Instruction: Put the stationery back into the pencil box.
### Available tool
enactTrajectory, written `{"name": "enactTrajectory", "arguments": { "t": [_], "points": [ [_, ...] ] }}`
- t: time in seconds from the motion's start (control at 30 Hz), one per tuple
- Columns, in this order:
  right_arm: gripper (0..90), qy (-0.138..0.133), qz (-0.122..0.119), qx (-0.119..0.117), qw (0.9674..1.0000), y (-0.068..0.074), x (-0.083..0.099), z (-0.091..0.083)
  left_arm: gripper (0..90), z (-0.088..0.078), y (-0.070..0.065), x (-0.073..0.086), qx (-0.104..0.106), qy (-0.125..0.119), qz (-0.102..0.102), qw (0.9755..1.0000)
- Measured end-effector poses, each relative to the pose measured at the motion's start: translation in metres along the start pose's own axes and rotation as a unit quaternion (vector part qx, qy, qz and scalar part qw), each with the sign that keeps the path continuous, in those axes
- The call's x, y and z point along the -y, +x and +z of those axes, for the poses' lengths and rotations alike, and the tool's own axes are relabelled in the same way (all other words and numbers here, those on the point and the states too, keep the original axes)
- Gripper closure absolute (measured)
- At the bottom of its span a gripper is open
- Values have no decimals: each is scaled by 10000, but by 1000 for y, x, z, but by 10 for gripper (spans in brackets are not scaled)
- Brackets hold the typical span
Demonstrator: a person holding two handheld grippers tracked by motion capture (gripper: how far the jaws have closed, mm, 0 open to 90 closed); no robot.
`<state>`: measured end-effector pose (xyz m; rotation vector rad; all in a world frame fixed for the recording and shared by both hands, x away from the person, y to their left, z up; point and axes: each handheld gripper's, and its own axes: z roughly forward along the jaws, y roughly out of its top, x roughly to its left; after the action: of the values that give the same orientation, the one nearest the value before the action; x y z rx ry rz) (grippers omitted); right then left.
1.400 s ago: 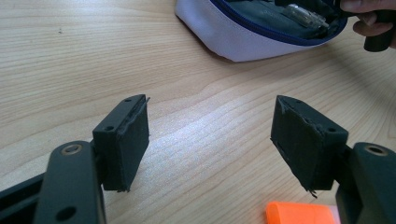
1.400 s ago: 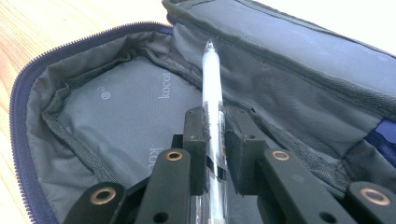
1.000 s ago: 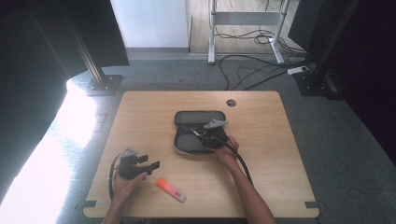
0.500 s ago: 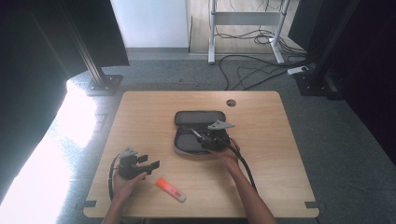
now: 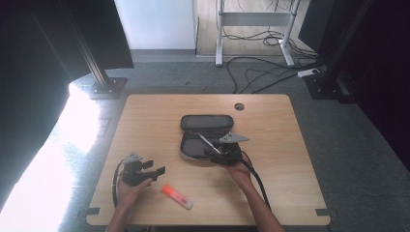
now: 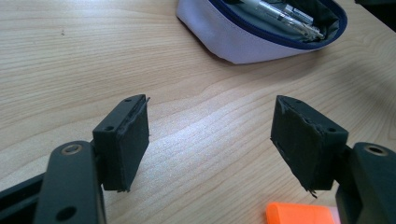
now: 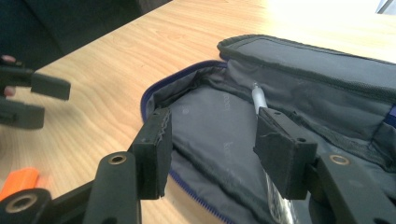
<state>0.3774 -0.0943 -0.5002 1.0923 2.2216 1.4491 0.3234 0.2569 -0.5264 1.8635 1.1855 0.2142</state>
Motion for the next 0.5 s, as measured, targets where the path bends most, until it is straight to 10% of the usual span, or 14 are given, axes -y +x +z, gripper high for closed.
{"name": "enactTrajectory", "arguments": {
  "t": [0.5],
  "points": [
    [439, -102, -137, -181, 9997, 26, 23, -19, 285, 1, -1, 0, 4, 10, 3, 10000]
  ]
}}
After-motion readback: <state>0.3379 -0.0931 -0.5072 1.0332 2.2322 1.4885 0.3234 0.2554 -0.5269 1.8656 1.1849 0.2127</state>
